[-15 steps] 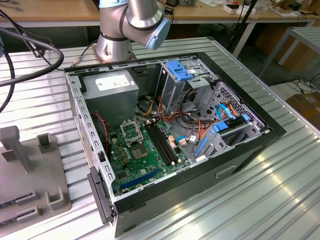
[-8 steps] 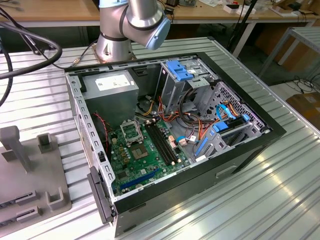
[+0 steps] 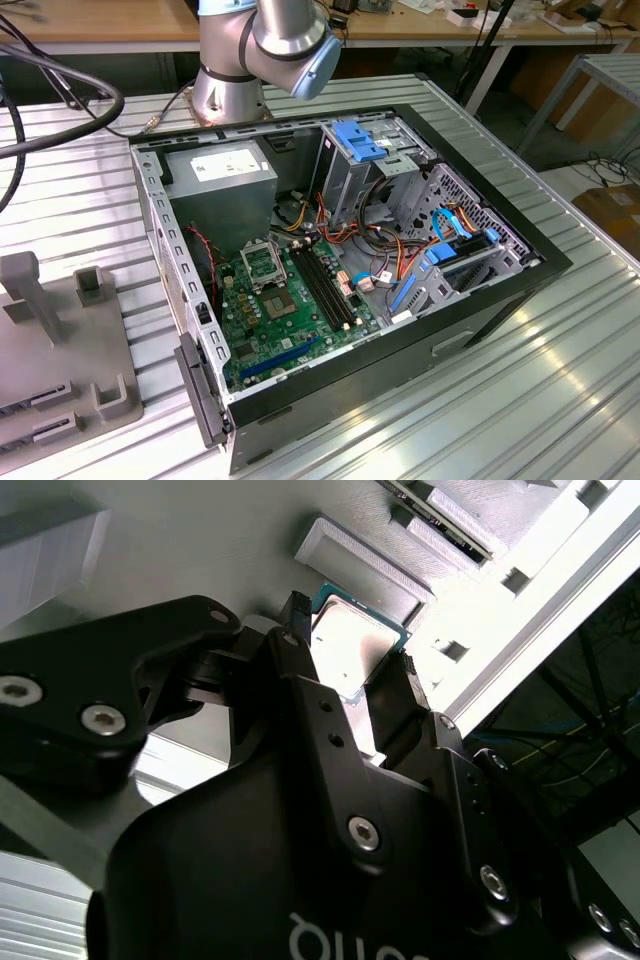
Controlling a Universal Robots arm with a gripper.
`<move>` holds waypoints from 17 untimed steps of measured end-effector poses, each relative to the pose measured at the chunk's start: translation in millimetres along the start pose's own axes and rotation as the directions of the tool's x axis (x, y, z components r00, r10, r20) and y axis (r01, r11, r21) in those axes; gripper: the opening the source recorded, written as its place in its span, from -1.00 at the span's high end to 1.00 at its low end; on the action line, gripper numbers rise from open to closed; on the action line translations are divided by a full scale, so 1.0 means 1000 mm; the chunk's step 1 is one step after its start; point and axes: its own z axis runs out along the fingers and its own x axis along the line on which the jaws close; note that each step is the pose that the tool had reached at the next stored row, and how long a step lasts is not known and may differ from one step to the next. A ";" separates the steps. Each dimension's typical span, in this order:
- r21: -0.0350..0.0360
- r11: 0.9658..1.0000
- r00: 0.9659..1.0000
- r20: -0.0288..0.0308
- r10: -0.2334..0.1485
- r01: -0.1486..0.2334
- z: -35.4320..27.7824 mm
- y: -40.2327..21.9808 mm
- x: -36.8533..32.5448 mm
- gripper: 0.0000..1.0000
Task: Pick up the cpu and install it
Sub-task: 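Pick up the cpu and move it towards the insertion slot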
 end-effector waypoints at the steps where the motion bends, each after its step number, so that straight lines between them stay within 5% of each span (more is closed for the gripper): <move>1: 0.000 1.000 1.000 0.000 0.000 0.000 0.0000 0.0000 0.0000 0.05; 10: 0.000 1.000 1.000 0.000 0.000 0.000 -0.0038 -0.0002 0.0001 0.05; 17: 0.000 1.000 1.000 0.000 0.000 0.000 -0.0133 -0.0005 0.0001 0.05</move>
